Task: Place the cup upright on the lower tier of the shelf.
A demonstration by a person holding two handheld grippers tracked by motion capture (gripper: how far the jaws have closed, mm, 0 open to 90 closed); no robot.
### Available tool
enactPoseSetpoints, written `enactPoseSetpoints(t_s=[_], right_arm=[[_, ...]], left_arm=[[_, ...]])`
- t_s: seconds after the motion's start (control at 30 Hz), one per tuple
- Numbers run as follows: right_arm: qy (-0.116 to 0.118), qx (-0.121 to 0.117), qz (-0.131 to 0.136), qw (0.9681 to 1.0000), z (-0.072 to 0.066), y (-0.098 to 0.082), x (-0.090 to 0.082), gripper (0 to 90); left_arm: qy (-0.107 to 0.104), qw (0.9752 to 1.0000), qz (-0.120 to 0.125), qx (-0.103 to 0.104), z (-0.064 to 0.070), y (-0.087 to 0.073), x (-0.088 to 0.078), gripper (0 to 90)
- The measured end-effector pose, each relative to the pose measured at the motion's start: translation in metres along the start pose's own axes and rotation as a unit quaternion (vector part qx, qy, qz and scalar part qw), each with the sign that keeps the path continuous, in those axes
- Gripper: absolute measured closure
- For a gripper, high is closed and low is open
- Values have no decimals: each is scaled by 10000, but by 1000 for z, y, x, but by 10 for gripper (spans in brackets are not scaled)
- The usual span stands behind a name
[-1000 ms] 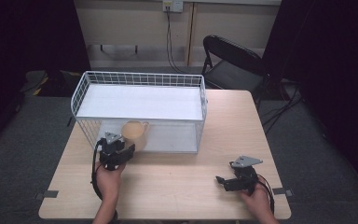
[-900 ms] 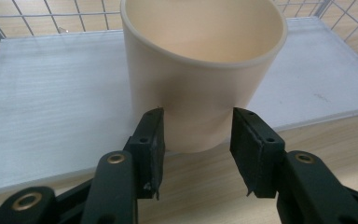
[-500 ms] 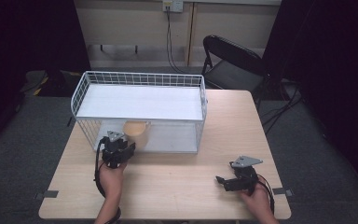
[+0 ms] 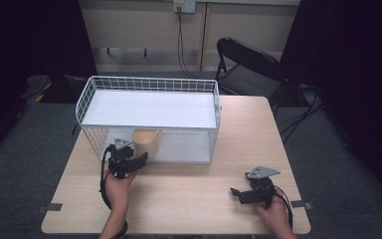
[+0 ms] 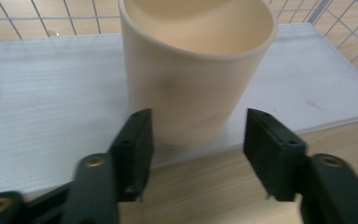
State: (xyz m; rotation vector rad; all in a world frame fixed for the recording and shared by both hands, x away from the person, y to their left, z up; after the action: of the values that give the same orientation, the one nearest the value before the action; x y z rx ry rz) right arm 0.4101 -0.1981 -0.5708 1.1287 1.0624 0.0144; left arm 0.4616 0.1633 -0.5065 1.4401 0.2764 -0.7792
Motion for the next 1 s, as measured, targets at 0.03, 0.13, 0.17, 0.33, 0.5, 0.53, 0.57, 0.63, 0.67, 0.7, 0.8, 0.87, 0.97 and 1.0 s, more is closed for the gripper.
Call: enactPoseSetpoints(t_s=[0.03,0.13,0.17,0.33,0.5,0.53,0.57,0.63,0.67,0.7,0.8,0.87,0.97,1.0], right_arm=[[1,1,1,10000,0,0,0,145],[0,1,0,10000,0,0,0,145],[0,1,1,10000,0,0,0,145],[0,-1,3,10000,0,0,0,145],[0,1,0,10000,0,0,0,145],[1,-1,2,10000,0,0,0,145],[0,0,1,10000,0,0,0,145],[1,0,1,10000,0,0,0,145],[1,0,2,10000,0,0,0,145],[1,1,1,10000,0,0,0,145],[0,0,2,10000,0,0,0,145],[1,0,2,10000,0,0,0,145],[0,0,2,10000,0,0,0,145],[1,0,2,10000,0,0,0,145]], left_arm=[[-31,10000,33,-22,1,0,0,386],[-106,9999,55,9,1,0,-2,327],[-153,9998,92,77,2,0,-2,301],[-306,9994,51,148,3,-5,-4,232],[-393,9991,-3,157,3,-10,-5,211],[-398,9990,-47,191,1,-11,-6,203],[-432,9989,-46,178,2,-12,-7,197],[-463,9987,-40,192,0,-12,-9,182],[-472,9987,-43,192,0,-13,-10,181],[-474,9987,-45,176,0,-13,-10,180],[-472,9986,-90,224,-2,-14,-13,178],[-517,9983,-90,245,-3,-14,-15,178],[-554,9980,-85,297,-2,-15,-18,176],[-543,9980,-91,296,-2,-15,-18,176]])
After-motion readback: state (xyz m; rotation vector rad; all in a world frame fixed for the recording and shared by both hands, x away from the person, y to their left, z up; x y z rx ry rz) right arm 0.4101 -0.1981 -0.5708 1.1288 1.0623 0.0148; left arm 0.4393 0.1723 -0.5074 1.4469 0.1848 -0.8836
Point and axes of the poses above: each handheld gripper's, and its own axes: x roughly forward along the jaws, y roughly out of its top, z roughly to its right, the point moved 10 cm from there along x, roughly forward along the jaws, and after that the axes turned 1 degree about -x, right-handed, at the moved point
